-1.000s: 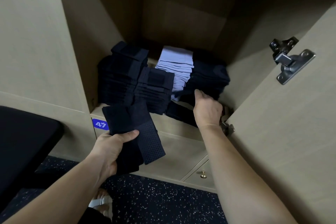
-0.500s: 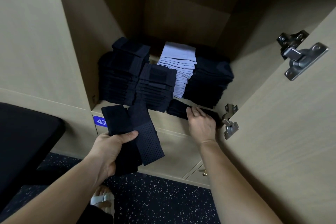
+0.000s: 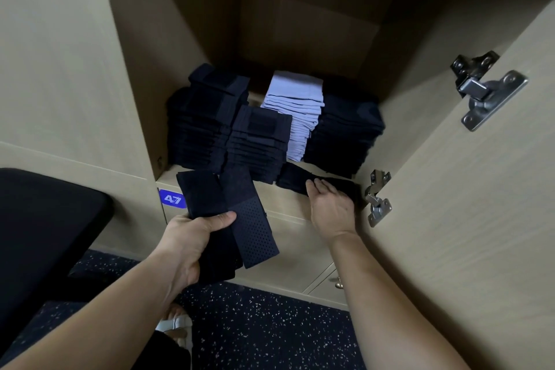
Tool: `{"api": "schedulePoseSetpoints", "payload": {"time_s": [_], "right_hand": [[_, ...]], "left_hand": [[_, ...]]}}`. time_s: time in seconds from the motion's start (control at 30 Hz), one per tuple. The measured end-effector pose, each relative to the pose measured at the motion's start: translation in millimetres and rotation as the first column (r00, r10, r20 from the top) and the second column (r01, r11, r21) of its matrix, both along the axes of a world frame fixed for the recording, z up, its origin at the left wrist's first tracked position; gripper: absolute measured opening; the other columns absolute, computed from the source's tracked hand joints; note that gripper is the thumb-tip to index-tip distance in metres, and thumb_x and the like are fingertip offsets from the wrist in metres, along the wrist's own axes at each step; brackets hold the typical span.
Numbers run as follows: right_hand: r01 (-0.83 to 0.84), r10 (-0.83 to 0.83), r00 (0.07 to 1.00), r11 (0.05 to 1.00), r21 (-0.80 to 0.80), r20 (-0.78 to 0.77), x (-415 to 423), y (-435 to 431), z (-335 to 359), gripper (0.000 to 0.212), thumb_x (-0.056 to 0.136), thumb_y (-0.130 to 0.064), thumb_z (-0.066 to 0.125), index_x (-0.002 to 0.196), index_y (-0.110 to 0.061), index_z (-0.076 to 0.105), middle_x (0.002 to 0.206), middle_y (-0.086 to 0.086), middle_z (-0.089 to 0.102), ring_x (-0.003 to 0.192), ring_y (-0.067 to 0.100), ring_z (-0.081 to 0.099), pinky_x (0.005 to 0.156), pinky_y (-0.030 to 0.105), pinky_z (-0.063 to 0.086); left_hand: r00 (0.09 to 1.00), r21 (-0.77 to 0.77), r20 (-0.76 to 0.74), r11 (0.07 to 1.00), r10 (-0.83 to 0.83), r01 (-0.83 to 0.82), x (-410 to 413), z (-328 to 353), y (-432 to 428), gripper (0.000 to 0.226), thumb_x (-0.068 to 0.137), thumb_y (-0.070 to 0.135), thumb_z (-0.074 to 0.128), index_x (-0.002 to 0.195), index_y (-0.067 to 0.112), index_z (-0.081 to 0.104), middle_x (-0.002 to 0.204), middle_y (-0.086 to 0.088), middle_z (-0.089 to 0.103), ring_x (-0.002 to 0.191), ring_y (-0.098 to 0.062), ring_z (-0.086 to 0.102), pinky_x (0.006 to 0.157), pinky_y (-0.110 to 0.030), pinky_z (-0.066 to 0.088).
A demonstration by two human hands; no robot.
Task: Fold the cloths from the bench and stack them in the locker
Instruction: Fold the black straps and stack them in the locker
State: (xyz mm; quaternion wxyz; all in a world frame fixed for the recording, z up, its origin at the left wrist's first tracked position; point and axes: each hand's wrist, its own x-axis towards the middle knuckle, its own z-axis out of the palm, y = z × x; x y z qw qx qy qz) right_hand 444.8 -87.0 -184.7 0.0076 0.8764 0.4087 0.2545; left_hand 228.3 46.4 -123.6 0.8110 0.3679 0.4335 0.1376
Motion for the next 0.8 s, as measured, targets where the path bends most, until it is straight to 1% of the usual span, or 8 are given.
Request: {"api": "schedulePoseSetpoints", "payload": {"time_s": [0.07,0.13,0.17,0.23,0.33,0.43,0.63,0.8], "right_hand": [[0.029,-0.015,0.994,0.991,0.127,-0.104,-11.1,3.0,10.0,0.031,0.064,-0.004,0.073,0.094,-0.008,0.075,0.090,0.007,0.075,0.082,0.024,0.072,0.060,0.027,0.056],[0.098,0.012,0.947,0.941,0.323,-0.321,-35.3,10.6,32.6,0.017,0.081,-0.014,0.071,0.098,-0.012,0.074,0.093,0.005,0.074,0.084,0.026,0.069,0.066,0.033,0.056],[0.137,0.083,0.868,0.908,0.396,-0.490,-50.7,15.0,45.8,0.014,0.088,-0.022,0.066,0.097,-0.014,0.075,0.092,0.003,0.074,0.084,0.023,0.068,0.069,0.034,0.055],[0.206,0.325,0.562,0.836,0.509,-0.761,-78.9,20.0,69.6,0.021,0.090,-0.030,0.064,0.088,-0.014,0.077,0.083,0.001,0.074,0.078,0.014,0.067,0.074,0.038,0.053],[0.165,0.457,0.220,0.853,0.495,-0.862,-110.3,18.9,90.6,0.018,0.087,-0.030,0.069,0.081,-0.015,0.076,0.076,0.002,0.073,0.069,0.012,0.065,0.069,0.034,0.052],[0.165,0.446,0.168,0.867,0.471,-0.879,-126.7,12.6,95.2,0.015,0.089,-0.015,0.067,0.075,-0.011,0.071,0.070,-0.008,0.069,0.061,0.000,0.058,0.059,0.016,0.042],[0.283,0.366,-0.034,0.896,0.342,-0.930,-137.0,3.7,103.4,0.012,0.090,-0.013,0.065,0.100,-0.007,0.067,0.095,0.002,0.074,0.083,0.012,0.072,0.070,0.026,0.058],[0.430,0.390,-0.004,0.832,0.351,-0.921,-131.0,-5.4,118.3,0.009,0.091,-0.007,0.062,0.091,-0.008,0.071,0.083,0.001,0.074,0.071,0.010,0.069,0.067,0.026,0.058]], "left_hand": [[1.000,-0.001,0.008,1.000,-0.002,0.002,-3.0,6.5,-3.0,0.023,0.078,-0.003,0.073,0.099,0.003,0.065,0.087,-0.018,0.073,0.074,-0.037,0.069,0.054,-0.043,0.056],[1.000,0.008,0.015,1.000,-0.001,0.001,-6.7,12.2,-5.3,0.021,0.079,-0.003,0.072,0.097,0.004,0.065,0.087,-0.018,0.072,0.075,-0.036,0.069,0.055,-0.043,0.055],[1.000,0.011,0.016,1.000,0.002,-0.002,-8.6,14.8,-6.6,0.021,0.079,-0.004,0.072,0.097,0.004,0.064,0.087,-0.018,0.072,0.076,-0.036,0.069,0.056,-0.044,0.055],[1.000,0.025,0.011,1.000,0.011,-0.011,-12.7,18.1,-7.9,0.023,0.079,-0.004,0.073,0.099,0.004,0.064,0.091,-0.019,0.071,0.079,-0.038,0.068,0.059,-0.046,0.056],[0.999,0.036,0.005,0.999,0.037,-0.037,-20.0,21.2,-9.0,0.029,0.076,-0.003,0.075,0.104,0.001,0.066,0.096,-0.022,0.072,0.083,-0.041,0.070,0.061,-0.049,0.057],[0.999,0.046,0.010,0.998,0.036,-0.037,-27.4,26.9,-12.7,0.028,0.077,-0.003,0.075,0.104,-0.001,0.068,0.093,-0.023,0.073,0.081,-0.041,0.071,0.061,-0.050,0.057],[1.000,0.076,0.005,0.997,0.018,-0.019,-40.1,36.9,-16.7,0.024,0.079,-0.002,0.074,0.102,0.001,0.068,0.095,-0.023,0.073,0.082,-0.042,0.071,0.070,-0.058,0.057],[0.996,0.044,0.081,0.998,0.037,-0.041,-37.1,42.1,-17.6,0.022,0.080,-0.010,0.070,0.098,0.001,0.069,0.084,-0.015,0.072,0.063,-0.021,0.069,0.057,-0.030,0.056]]}}
